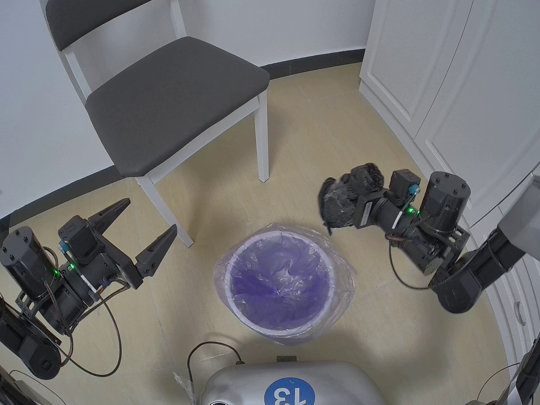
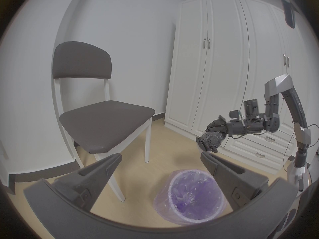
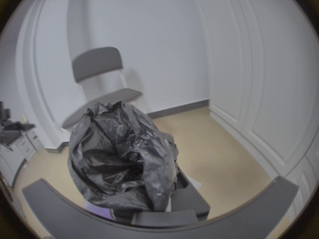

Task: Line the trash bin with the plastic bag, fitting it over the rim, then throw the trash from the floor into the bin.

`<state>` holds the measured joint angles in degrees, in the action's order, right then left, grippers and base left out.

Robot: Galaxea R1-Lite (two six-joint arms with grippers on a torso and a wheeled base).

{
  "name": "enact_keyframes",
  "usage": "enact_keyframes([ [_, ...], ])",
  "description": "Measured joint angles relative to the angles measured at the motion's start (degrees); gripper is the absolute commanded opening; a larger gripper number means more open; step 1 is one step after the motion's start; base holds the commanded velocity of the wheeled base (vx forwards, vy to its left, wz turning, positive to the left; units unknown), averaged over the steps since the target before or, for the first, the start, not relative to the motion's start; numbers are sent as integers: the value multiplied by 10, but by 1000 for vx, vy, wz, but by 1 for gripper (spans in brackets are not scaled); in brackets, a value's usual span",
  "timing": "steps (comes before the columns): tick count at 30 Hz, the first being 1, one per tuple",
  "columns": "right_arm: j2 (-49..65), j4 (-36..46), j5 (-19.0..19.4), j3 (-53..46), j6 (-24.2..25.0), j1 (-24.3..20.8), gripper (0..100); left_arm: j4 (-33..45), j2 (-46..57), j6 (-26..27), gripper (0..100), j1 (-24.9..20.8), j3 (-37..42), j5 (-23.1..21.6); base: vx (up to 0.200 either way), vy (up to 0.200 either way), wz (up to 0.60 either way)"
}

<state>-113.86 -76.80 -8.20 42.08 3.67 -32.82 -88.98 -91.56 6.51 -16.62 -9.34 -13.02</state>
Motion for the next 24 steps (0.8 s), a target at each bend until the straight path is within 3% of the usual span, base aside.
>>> enact_keyframes([
  [5,-3,-63,-2,-28,5,-73,0,0,11,4,100,0,-1,0,0,0,0],
  [12,-57,-120,-5,-25,24,-122,0,0,26,6,100,4,-4,0,0,0,0],
  [24,-52,-122,-8,-51,20,-138,0,0,33,7,100,4,-4,0,0,0,0],
])
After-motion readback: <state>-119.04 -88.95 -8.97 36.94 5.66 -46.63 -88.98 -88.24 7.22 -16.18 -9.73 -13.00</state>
